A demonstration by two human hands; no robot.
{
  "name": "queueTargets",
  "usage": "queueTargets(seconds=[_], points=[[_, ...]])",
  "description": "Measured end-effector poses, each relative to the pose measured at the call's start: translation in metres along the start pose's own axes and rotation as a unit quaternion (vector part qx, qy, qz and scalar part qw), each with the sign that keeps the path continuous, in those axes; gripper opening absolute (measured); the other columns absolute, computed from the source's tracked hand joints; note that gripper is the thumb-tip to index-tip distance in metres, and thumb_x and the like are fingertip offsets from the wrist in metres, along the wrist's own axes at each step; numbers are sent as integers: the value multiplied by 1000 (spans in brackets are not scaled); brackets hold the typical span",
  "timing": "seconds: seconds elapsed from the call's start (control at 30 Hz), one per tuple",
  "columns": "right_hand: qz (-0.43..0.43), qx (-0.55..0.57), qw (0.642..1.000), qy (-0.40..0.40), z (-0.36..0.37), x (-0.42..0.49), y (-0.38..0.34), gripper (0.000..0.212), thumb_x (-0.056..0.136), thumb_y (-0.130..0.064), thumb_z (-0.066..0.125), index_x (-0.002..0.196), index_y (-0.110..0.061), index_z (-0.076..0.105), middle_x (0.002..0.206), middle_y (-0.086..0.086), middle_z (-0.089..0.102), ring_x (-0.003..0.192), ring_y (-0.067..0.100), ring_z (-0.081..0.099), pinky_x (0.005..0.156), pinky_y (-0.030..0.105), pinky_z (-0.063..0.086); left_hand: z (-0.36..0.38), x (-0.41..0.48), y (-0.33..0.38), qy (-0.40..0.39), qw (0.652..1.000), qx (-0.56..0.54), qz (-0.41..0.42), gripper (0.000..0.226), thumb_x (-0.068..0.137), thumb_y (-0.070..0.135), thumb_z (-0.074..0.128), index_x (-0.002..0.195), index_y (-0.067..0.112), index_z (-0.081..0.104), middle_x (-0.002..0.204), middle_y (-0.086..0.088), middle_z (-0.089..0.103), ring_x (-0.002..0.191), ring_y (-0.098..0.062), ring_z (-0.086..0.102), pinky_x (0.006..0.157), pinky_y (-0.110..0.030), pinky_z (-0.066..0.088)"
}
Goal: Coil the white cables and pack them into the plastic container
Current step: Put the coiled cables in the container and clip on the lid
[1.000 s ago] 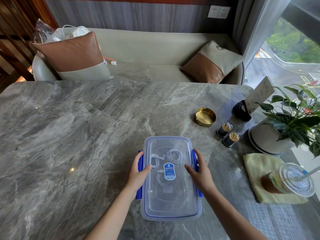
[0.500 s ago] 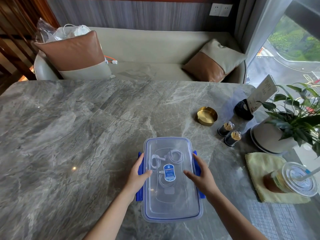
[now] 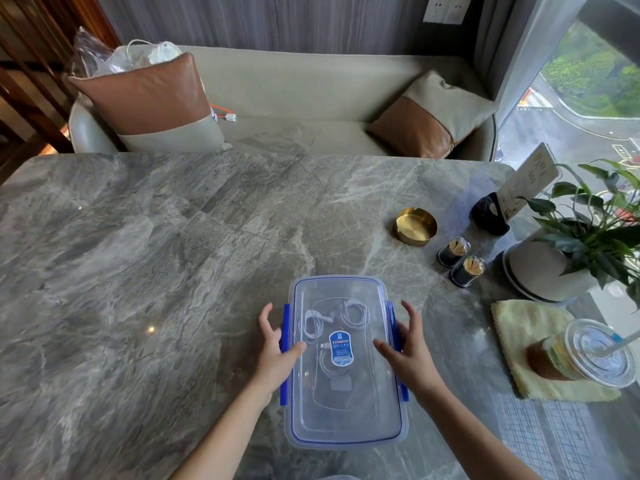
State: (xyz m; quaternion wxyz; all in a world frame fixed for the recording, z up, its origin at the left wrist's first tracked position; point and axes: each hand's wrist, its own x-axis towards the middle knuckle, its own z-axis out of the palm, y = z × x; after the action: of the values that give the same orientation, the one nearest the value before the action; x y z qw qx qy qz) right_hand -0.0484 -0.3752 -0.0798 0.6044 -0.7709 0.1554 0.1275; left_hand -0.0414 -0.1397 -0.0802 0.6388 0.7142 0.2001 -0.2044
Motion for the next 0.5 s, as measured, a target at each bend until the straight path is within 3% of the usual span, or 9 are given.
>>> queueTargets(seconds=[0.07, 0.13, 0.27, 0.37, 0.5], points=[[14, 18, 1000, 15, 2, -1, 1, 80, 84, -3, 65, 146, -24, 19, 130, 3, 55, 114, 19, 58, 101, 40, 44, 7, -5, -5, 32, 999, -2, 2, 74, 90, 9, 56, 146, 29, 13, 137, -3, 50, 120, -21, 53, 104, -45, 41], [13, 24, 1000, 15, 7, -2, 3, 66, 86, -7, 63, 141, -25, 33, 134, -2, 54, 117, 13, 55, 103, 38, 43, 14, -7, -11, 49, 999, 3, 13, 63, 92, 16, 54, 146, 22, 22, 147, -2, 39, 131, -19, 42, 111, -42, 34], [13, 45, 999, 26, 16, -6, 4, 53, 92, -13, 56, 135, -36, 37, 134, -10, 51, 120, 9, 50, 104, 32, 39, 24, -10, -16, 56, 998, 2, 41, 69, 93, 22, 53, 148, 24, 12, 155, 6, 21, 141, -13, 26, 116, -39, 24], [3, 21, 999, 42, 21, -6, 4, 52, 94, -12, 52, 141, -25, 34, 142, -8, 44, 126, 8, 44, 106, 29, 35, 29, -8, -18, 74, 995, 22, 58, 64, 95, 19, 50, 148, 24, 14, 156, 4, 23, 140, -12, 27, 114, -31, 25], [-13, -18, 997, 69, 29, -4, 3, 54, 95, -9, 46, 145, -21, 31, 146, -1, 44, 132, 16, 43, 110, 44, 36, 35, -5, -18, 130, 986, 69, 76, 60, 95, 18, 48, 147, 23, 19, 153, 2, 30, 139, -14, 32, 110, -26, 27]])
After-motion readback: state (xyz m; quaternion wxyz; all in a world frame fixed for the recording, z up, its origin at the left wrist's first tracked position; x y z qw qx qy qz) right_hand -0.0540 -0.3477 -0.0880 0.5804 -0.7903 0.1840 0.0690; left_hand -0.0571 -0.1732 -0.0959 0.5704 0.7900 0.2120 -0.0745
